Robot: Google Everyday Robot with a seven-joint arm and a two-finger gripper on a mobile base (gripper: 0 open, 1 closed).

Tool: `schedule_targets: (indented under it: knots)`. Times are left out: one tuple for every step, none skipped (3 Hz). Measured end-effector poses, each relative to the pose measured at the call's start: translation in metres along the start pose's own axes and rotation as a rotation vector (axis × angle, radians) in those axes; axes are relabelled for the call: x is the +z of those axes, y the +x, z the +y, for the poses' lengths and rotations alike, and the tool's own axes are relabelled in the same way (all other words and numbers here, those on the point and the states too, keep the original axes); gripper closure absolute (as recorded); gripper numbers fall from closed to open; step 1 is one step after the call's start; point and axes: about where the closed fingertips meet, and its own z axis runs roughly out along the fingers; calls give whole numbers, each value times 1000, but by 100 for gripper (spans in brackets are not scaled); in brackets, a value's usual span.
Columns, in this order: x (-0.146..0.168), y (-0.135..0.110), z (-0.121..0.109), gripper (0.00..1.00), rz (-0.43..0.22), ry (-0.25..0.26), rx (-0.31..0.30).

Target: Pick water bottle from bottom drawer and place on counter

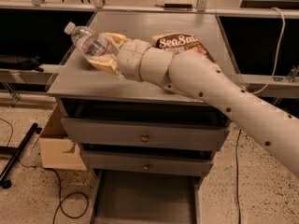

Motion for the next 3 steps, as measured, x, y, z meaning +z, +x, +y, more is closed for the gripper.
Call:
schedule_targets:
  knots:
    - [14, -3, -13, 100, 46, 0, -36]
    - [14, -3, -12, 100, 46, -2, -36]
    - [18, 18, -24, 100, 92, 20, 4]
